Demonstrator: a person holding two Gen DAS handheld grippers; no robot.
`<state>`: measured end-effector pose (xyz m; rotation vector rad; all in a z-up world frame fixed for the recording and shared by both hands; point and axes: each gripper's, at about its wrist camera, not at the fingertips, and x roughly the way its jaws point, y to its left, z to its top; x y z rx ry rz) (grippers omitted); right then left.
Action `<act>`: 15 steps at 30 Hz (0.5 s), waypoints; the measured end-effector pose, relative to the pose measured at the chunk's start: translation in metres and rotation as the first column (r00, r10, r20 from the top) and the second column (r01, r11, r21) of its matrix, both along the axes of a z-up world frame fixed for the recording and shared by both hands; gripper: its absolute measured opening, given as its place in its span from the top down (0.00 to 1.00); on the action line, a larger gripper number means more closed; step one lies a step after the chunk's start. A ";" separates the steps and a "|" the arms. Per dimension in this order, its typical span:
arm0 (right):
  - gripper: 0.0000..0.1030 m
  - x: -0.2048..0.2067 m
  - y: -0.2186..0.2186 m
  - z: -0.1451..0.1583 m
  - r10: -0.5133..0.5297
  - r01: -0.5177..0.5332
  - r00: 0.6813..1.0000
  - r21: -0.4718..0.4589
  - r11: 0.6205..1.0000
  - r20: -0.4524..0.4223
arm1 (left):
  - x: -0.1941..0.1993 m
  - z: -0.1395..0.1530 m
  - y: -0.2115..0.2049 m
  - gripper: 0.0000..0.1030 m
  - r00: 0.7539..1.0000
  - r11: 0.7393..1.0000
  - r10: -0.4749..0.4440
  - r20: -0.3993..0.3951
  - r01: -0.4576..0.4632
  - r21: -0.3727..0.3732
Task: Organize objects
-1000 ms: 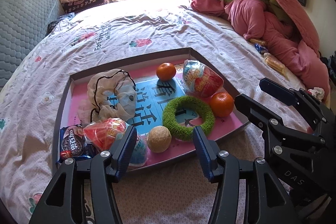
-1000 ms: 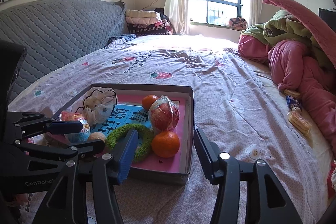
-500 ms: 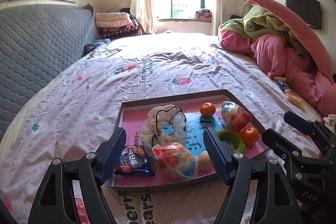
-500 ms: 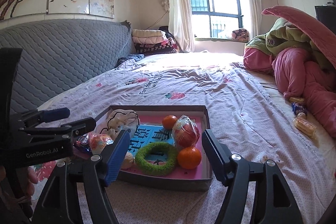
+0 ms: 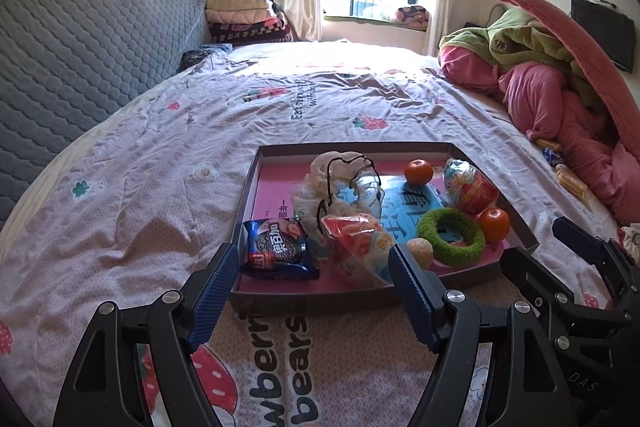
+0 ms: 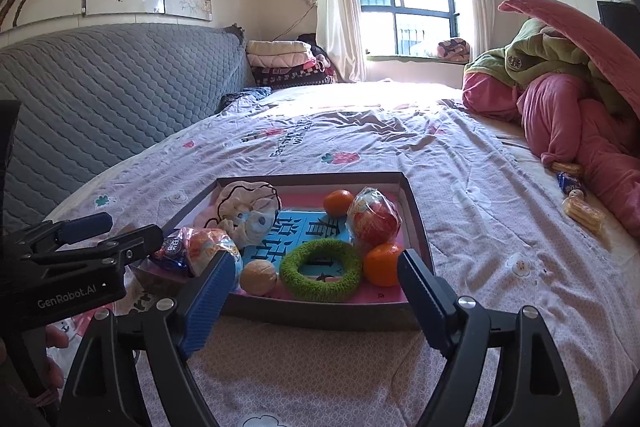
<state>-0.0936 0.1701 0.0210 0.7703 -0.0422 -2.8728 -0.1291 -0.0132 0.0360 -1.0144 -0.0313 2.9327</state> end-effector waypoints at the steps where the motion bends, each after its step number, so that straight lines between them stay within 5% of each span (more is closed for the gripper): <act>1: 0.17 0.002 -0.002 -0.001 0.004 -0.004 1.000 0.009 1.000 0.001 | 0.001 -0.001 -0.001 0.24 1.000 1.000 0.001 0.002 -0.001 0.002; 15: 0.16 0.020 -0.010 -0.020 0.008 -0.009 0.998 0.014 1.000 0.060 | 0.020 -0.026 -0.006 0.24 0.998 0.999 0.037 0.058 -0.039 0.028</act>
